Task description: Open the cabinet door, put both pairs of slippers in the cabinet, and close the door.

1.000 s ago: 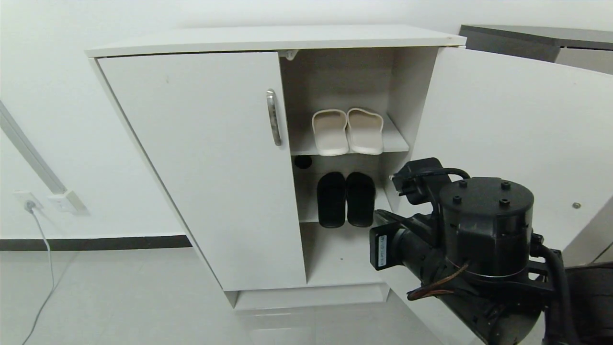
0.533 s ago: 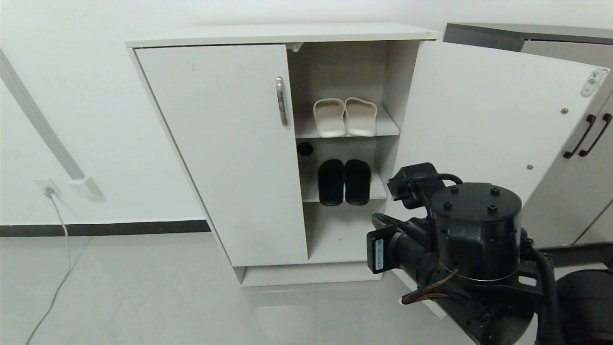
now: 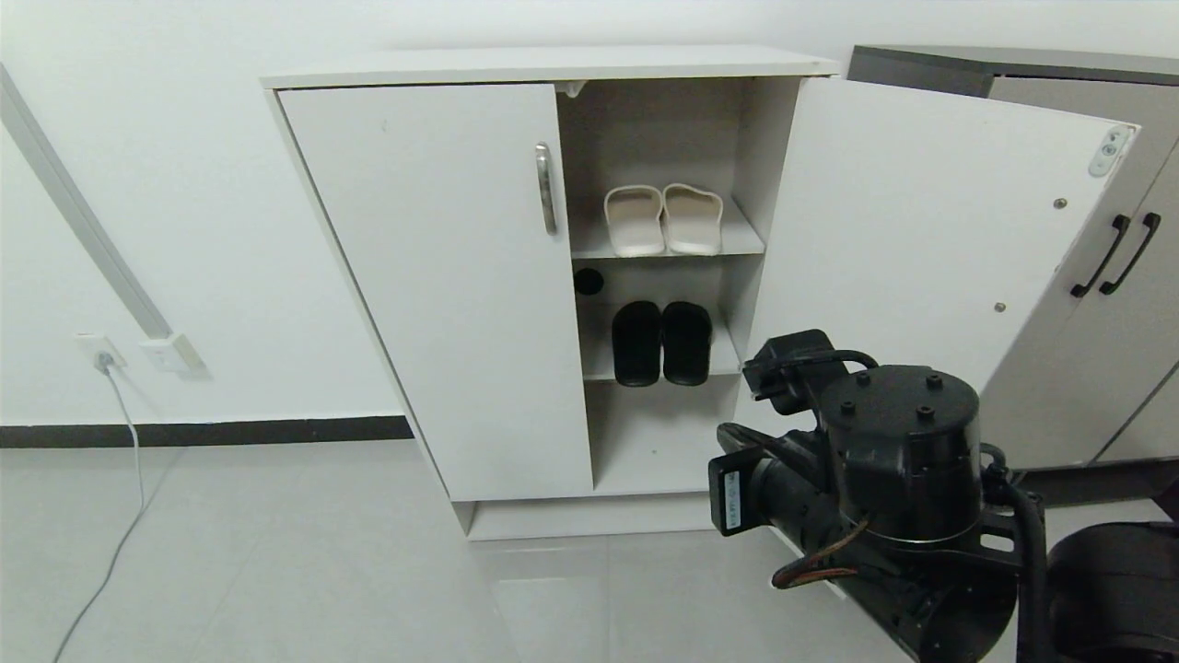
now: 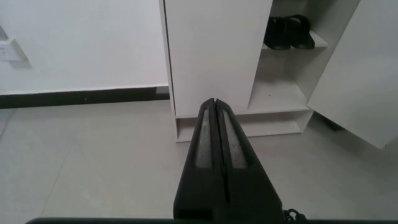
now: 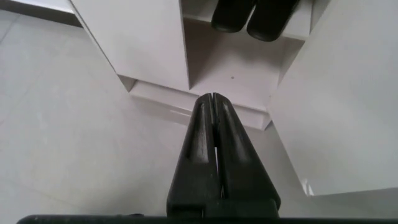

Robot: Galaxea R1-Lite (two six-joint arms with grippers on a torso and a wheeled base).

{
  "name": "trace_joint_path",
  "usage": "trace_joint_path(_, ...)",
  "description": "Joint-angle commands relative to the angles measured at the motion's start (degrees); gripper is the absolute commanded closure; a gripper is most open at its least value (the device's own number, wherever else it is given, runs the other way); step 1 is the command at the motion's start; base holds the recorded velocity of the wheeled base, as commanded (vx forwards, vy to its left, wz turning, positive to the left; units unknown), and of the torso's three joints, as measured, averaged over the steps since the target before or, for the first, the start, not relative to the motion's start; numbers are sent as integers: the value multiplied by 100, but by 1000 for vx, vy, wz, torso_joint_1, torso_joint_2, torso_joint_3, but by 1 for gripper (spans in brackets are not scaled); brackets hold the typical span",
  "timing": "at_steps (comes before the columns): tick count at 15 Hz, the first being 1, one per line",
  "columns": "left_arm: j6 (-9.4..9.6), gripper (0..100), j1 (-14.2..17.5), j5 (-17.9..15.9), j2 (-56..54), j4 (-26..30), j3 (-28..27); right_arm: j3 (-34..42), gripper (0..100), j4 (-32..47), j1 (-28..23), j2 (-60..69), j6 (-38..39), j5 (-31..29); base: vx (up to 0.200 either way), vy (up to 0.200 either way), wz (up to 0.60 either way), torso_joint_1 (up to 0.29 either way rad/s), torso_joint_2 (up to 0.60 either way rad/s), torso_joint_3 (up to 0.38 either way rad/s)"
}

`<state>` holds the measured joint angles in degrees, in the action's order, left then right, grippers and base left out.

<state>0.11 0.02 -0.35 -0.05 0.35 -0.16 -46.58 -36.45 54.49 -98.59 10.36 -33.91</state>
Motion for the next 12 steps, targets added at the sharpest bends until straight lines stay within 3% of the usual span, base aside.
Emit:
trace_joint_path(1, 7, 100, 6, 0, 5, 0, -2, 44, 100, -20, -9, -38, -17, 8, 0, 0, 0, 0, 0, 0)
trace_joint_path(12, -2, 100, 6, 9, 5, 0, -2, 70, 100, -20, -53, -56, -34, -1, 0, 0, 0, 0, 0, 0)
